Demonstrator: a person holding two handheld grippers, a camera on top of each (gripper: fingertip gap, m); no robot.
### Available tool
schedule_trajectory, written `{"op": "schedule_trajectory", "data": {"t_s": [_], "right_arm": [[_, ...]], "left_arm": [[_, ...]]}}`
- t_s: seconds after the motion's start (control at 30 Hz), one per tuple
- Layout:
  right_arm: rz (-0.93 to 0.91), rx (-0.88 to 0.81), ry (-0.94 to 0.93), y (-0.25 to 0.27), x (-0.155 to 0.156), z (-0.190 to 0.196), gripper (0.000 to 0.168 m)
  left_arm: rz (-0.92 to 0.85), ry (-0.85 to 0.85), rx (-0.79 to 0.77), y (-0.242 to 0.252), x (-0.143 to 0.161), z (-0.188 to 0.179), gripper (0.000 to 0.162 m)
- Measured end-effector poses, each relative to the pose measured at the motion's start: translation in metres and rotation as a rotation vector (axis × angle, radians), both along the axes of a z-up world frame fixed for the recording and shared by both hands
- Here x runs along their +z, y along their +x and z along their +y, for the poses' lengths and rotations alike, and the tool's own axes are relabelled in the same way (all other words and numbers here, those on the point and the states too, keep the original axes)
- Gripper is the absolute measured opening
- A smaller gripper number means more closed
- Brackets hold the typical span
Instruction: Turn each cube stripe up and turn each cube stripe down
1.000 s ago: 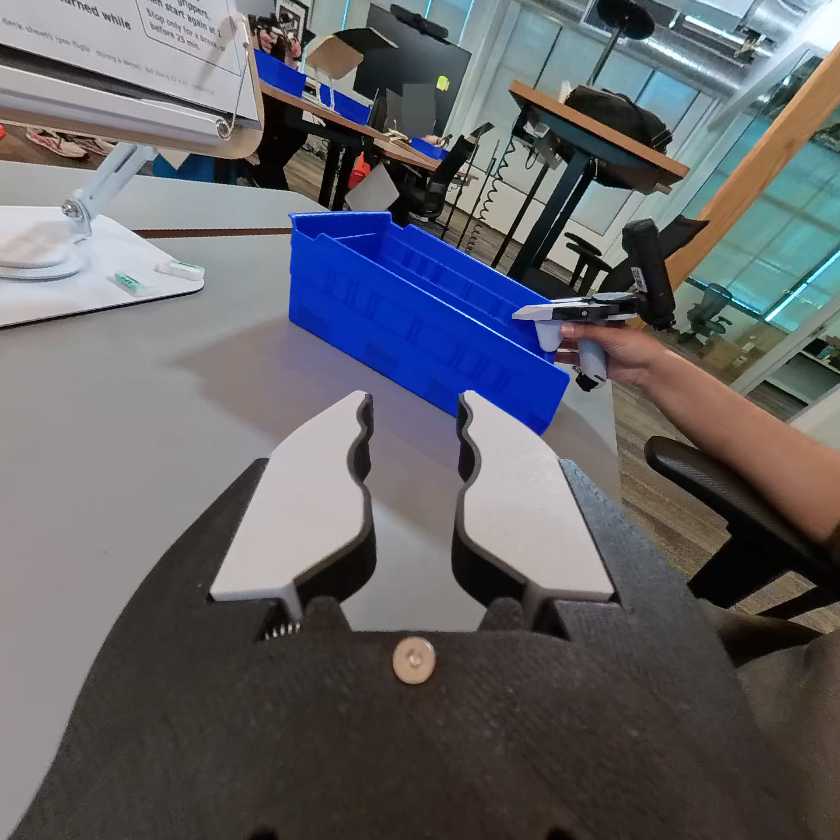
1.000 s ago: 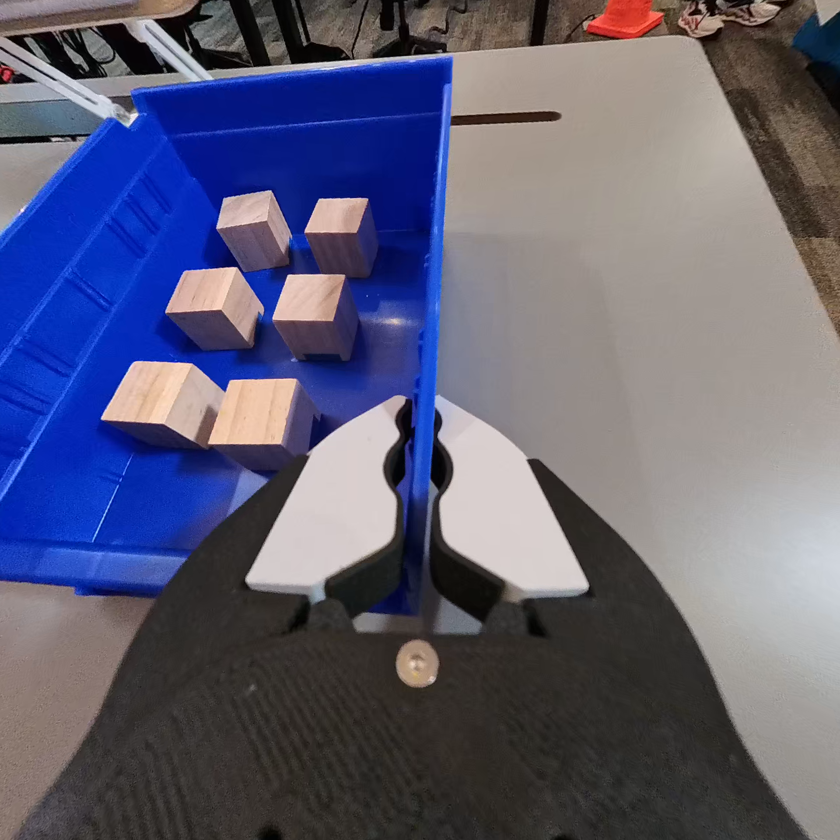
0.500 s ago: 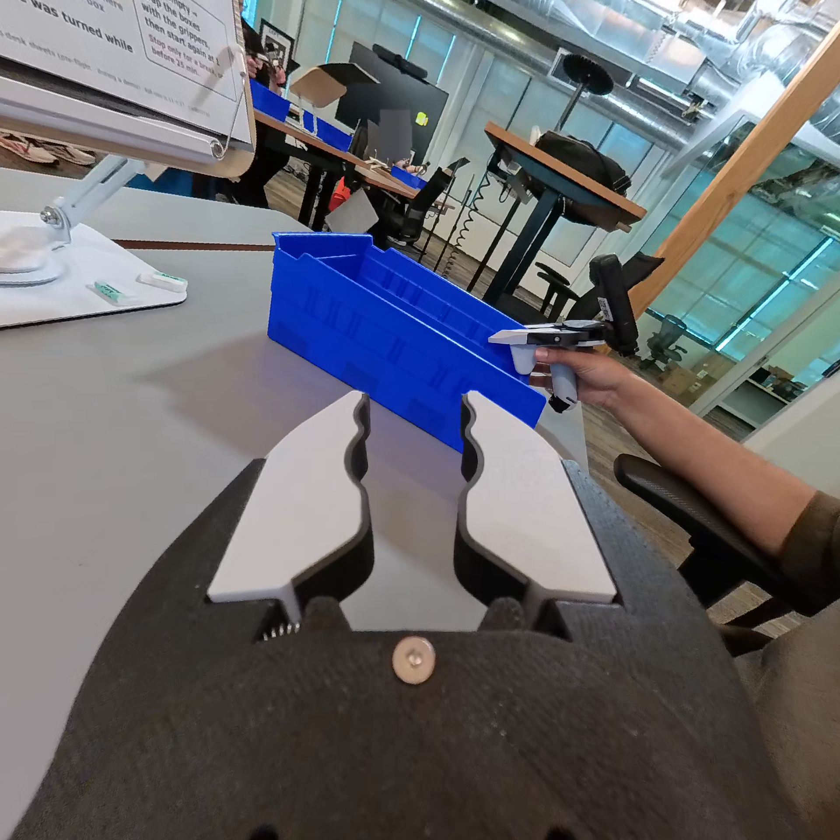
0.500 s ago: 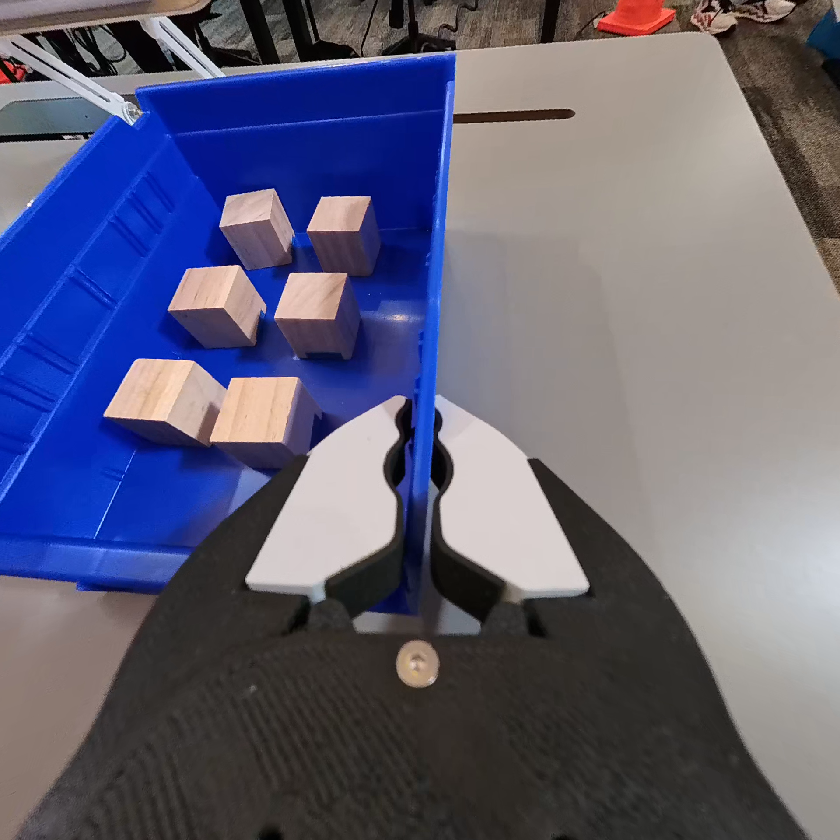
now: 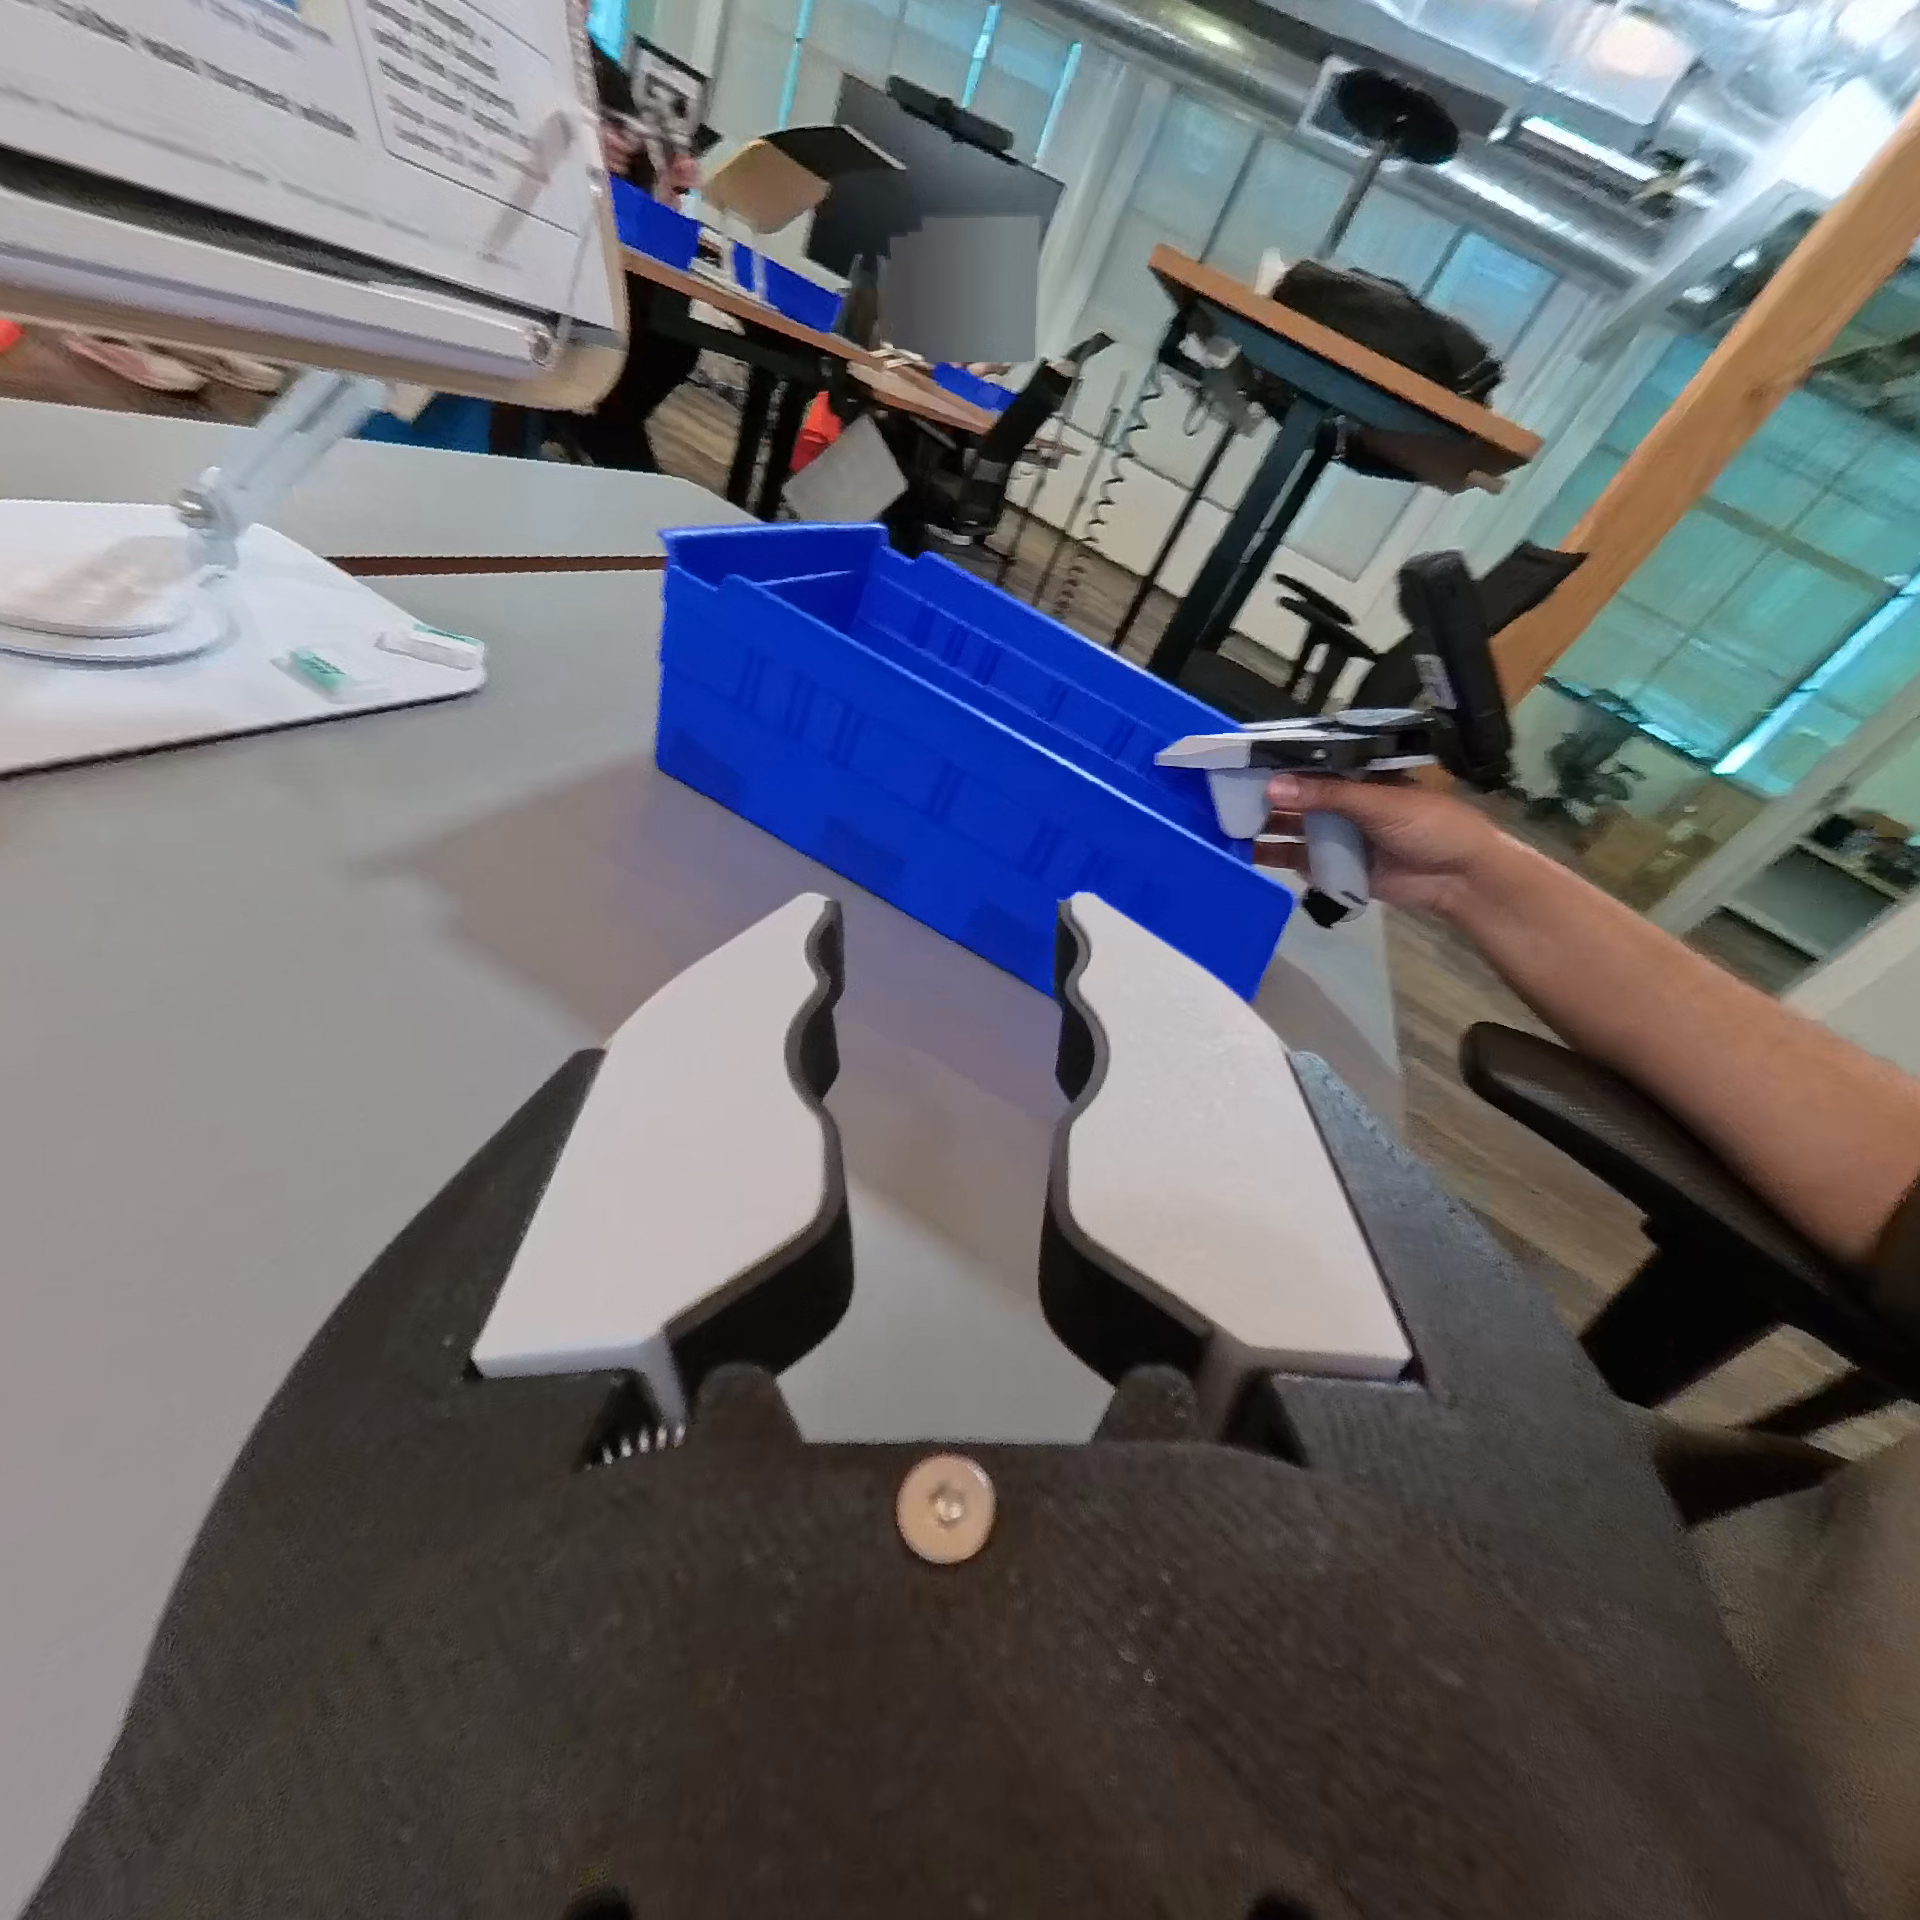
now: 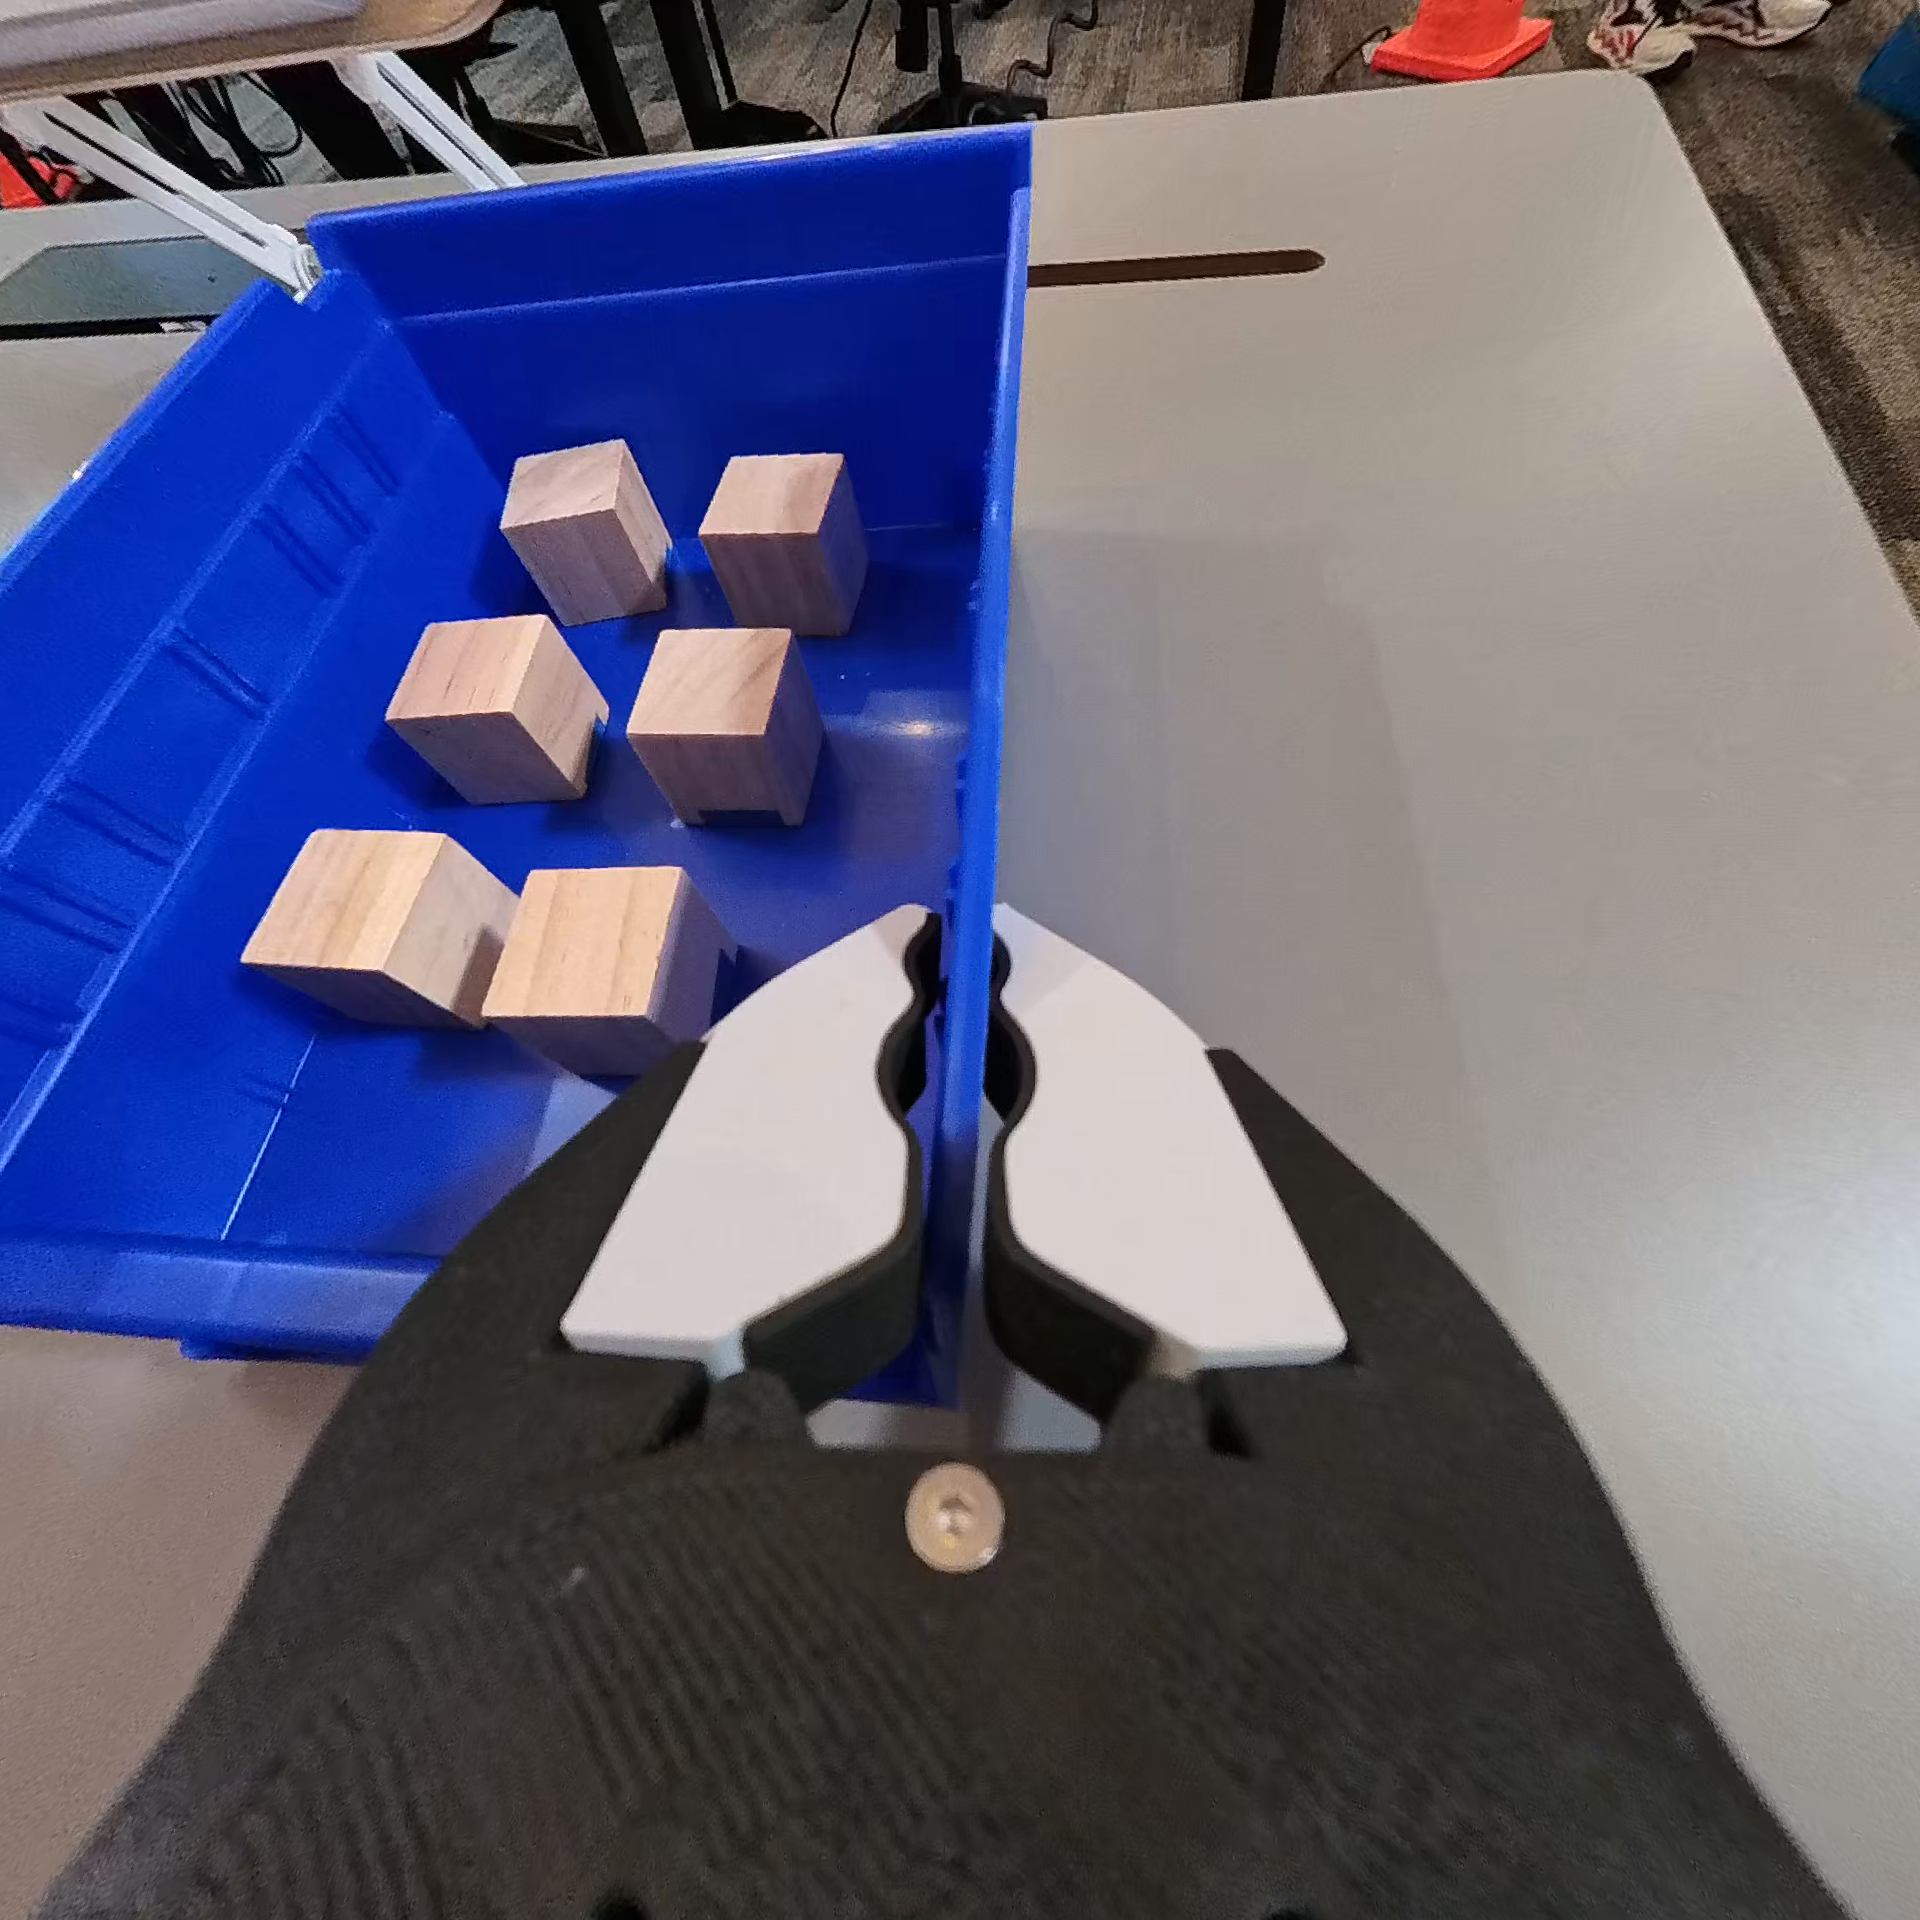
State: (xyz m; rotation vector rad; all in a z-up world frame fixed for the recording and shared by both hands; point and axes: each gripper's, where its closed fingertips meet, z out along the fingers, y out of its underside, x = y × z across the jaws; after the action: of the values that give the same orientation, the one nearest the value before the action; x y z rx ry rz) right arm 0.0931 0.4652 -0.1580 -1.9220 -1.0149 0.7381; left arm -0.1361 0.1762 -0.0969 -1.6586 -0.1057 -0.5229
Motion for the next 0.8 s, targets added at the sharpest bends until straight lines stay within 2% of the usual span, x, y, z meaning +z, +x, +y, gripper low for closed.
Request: {"op": "schedule_trajectory", "data": {"t_s": [0.07,0.17,0.27,0.37,0.4,0.47,0.63,0.7,0.73,0.77,0.8], "right_arm": [[0.0,-0.001,0.002,-0.001,0.0,0.0,0.006],[0.002,-0.007,0.0,-0.001,0.0,0.0,0.006],[0.008,-0.009,-0.008,-0.001,0.0,0.0,0.006],[0.021,-0.014,-0.029,-0.003,0.001,-0.001,0.006],[0.022,-0.017,-0.032,-0.004,0.001,-0.002,0.006],[0.012,-0.02,-0.025,-0.007,0.002,-0.005,0.005],[0.021,-0.028,-0.012,-0.011,0.009,-0.011,0.005],[0.04,-0.031,-0.029,-0.013,0.01,-0.011,0.005],[0.045,-0.031,-0.039,-0.013,0.01,-0.011,0.005],[0.048,-0.03,-0.048,-0.014,0.01,-0.011,0.005],[0.052,-0.028,-0.057,-0.014,0.009,-0.012,0.005]], "left_arm": [[0.07,-0.053,0.133,-0.018,-0.001,-0.003,0.045],[0.186,-0.121,0.481,-0.065,0.011,-0.029,0.059],[0.339,-0.187,0.738,-0.093,0.02,-0.082,0.062],[0.535,-0.376,0.981,-0.123,0.012,-0.157,0.073],[0.576,-0.466,1.0,-0.129,0.007,-0.177,0.074],[0.541,-0.651,1.024,-0.14,-0.004,-0.209,0.078],[0.291,-0.735,0.885,-0.146,-0.051,-0.214,0.07],[0.289,-0.789,0.891,-0.155,-0.067,-0.219,0.052],[0.289,-0.773,0.869,-0.156,-0.069,-0.217,0.044],[0.269,-0.747,0.84,-0.155,-0.068,-0.213,0.028],[0.257,-0.746,0.816,-0.153,-0.068,-0.211,0.023]]}}
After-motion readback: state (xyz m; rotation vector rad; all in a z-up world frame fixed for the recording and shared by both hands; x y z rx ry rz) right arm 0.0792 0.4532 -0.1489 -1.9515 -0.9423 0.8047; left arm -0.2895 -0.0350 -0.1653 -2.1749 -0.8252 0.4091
